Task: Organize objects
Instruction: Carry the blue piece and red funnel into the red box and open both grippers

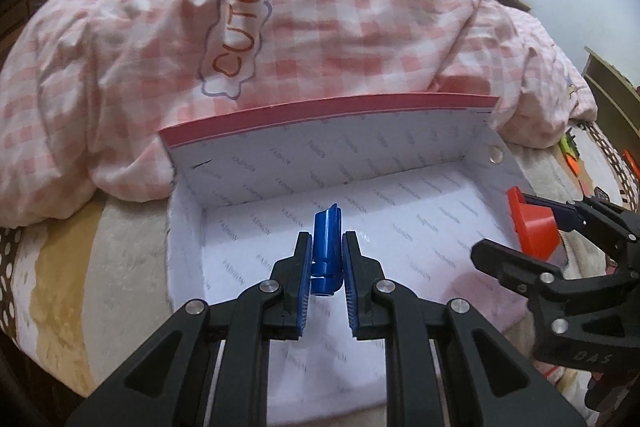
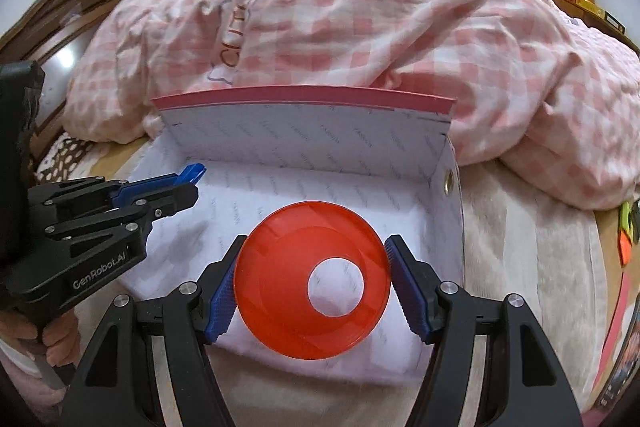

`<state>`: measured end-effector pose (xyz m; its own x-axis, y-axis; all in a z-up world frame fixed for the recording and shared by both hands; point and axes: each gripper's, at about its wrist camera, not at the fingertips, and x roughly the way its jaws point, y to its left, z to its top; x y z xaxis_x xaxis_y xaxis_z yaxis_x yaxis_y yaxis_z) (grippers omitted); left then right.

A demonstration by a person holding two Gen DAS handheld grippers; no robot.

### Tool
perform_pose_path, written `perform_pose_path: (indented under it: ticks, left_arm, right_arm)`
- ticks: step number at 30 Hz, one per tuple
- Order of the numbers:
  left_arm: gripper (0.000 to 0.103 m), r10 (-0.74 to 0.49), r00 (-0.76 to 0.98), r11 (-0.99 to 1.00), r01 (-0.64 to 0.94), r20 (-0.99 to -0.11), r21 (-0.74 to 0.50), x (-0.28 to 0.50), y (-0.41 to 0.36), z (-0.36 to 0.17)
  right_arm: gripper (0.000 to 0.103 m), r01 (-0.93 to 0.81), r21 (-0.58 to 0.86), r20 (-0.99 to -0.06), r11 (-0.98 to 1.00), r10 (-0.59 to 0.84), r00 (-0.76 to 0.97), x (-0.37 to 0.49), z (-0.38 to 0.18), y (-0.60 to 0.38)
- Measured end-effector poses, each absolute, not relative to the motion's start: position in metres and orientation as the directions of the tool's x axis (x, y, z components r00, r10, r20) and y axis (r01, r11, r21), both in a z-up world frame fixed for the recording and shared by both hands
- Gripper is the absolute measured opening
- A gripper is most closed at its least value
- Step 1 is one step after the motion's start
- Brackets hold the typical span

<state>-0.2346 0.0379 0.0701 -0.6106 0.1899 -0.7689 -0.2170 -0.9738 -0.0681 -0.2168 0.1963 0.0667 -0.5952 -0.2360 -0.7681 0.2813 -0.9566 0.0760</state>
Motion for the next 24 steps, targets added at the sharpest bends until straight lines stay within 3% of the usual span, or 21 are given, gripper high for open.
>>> perform_pose_path:
  ticks: [18,19,21,24]
  left_arm:
    - [0.015,0.104,-0.539,-0.988,-0.156,-0.836,-0.023,-0.276,0.044,0.035]
    - [0.018,0.101,-0.533,-0.988,-0.154,-0.840,-0.021,-0.277,0.044,0.034]
    - [0.033,0.099,-0.522,-0.987,-0.157,-0.847,-0.019,-0.277,0.046,0.032]
    - [0.044,0.093,-0.544,-0.988,-0.156,-0.834,-0.008,-0.273,0.050,0.036]
  right_arm:
    - [0.070,0.258,-0.044,-0.804,-0.965,-0.119,-0.583,-0.269,0.031,0.180]
    - [0.070,0.262,-0.048,-0.801,-0.964,-0.119,-0.586,-0.268,0.031,0.180]
    - [0.073,0.267,-0.033,-0.796,-0.963,-0.136,-0.590,-0.266,0.031,0.181]
    - [0.082,0.265,0.016,-0.793,-0.964,-0.173,-0.584,-0.264,0.033,0.186]
